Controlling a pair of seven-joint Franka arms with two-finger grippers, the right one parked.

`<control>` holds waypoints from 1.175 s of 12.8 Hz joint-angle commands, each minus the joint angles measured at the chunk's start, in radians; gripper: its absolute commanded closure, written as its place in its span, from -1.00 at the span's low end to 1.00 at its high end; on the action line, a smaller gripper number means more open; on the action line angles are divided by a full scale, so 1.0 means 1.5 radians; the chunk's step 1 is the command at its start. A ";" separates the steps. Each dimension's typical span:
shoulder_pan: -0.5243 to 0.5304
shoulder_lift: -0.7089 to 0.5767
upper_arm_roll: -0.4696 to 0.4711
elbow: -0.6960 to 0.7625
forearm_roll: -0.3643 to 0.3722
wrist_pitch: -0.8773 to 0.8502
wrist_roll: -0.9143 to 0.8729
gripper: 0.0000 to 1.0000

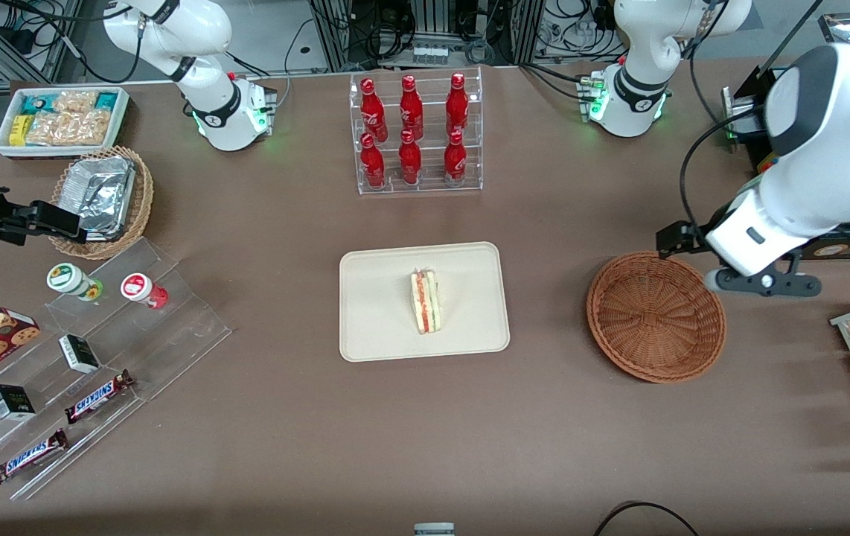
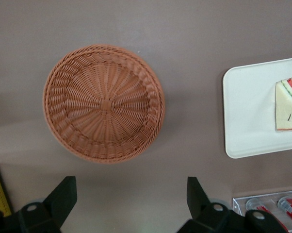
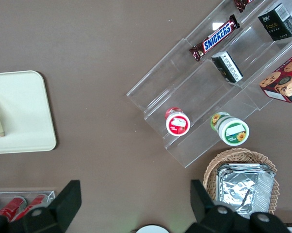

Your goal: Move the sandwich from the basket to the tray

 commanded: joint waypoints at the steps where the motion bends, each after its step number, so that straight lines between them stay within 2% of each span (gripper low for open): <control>1: 0.015 -0.038 -0.002 -0.028 0.002 -0.019 0.007 -1.00; 6: 0.095 -0.058 -0.043 -0.011 0.000 -0.071 0.043 -1.00; 15: 0.096 -0.060 0.008 0.039 0.002 -0.142 0.043 -1.00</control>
